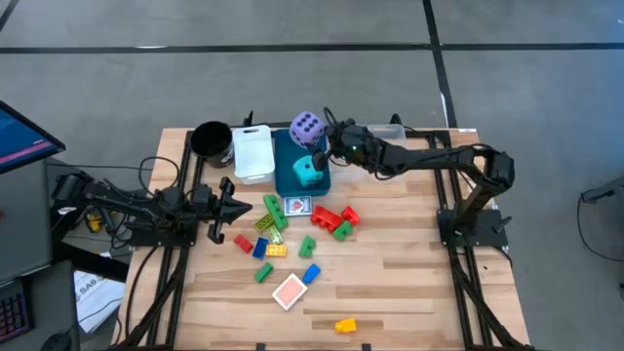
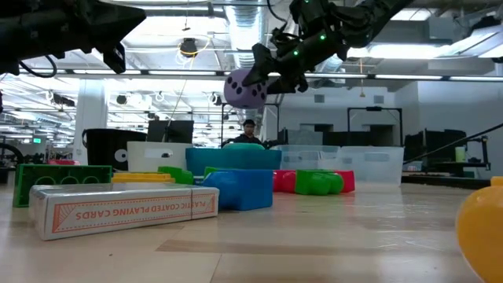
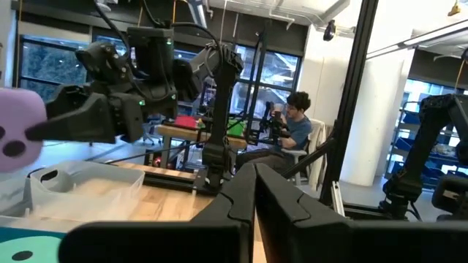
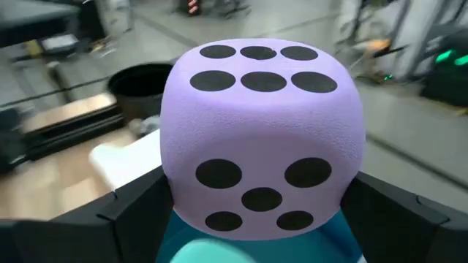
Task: Pick & Place Toys
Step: Put the purple dice into the blue bin, then put the red 3 stud game piece into the left transparent bin
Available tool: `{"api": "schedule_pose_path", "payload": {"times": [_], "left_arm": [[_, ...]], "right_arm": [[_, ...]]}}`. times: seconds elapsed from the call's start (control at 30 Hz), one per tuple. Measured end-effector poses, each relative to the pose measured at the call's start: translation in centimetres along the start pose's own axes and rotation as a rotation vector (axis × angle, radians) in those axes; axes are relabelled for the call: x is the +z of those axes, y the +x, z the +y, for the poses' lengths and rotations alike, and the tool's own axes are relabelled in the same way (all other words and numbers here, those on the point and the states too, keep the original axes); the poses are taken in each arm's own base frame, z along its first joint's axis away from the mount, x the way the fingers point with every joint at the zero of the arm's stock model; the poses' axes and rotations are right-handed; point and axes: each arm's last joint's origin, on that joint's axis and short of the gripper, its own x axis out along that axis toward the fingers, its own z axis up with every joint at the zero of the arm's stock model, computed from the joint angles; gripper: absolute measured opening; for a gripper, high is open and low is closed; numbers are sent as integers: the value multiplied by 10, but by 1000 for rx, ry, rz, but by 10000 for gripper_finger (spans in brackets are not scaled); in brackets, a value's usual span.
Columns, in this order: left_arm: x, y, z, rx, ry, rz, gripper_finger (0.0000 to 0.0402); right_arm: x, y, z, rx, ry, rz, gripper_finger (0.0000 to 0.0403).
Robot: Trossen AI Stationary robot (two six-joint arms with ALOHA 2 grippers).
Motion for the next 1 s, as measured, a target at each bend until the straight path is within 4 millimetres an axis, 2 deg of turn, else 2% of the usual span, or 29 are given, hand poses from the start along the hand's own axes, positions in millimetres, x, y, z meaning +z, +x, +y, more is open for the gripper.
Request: {"api": "schedule_pose_path", "payload": {"times": [0.27, 0.33, 0.43, 0.6, 0.73, 0.9, 1.0], "left_arm": [[3, 0, 0, 1, -2, -34, 3], [5, 0, 0, 1, -4, -49, 3], [7, 0, -1, 0, -7, -72, 3], [6, 0, 0, 3, -6, -66, 3], [6, 0, 0, 4, -6, -65, 3], [5, 0, 0, 5, -5, -58, 3], [5, 0, 0, 5, -5, -55, 3]], "right_arm": [[-5, 12, -11, -12, 16, 61, 348], [-4, 23, -11, -3, 23, 50, 348], [-15, 40, -15, -8, 16, 107, 348], [-11, 67, -9, 49, 7, 144, 348], [-16, 85, 0, 53, -41, 219, 358], [-9, 90, 3, 51, -63, 268, 392], [-13, 88, 3, 47, -68, 307, 392]]}}
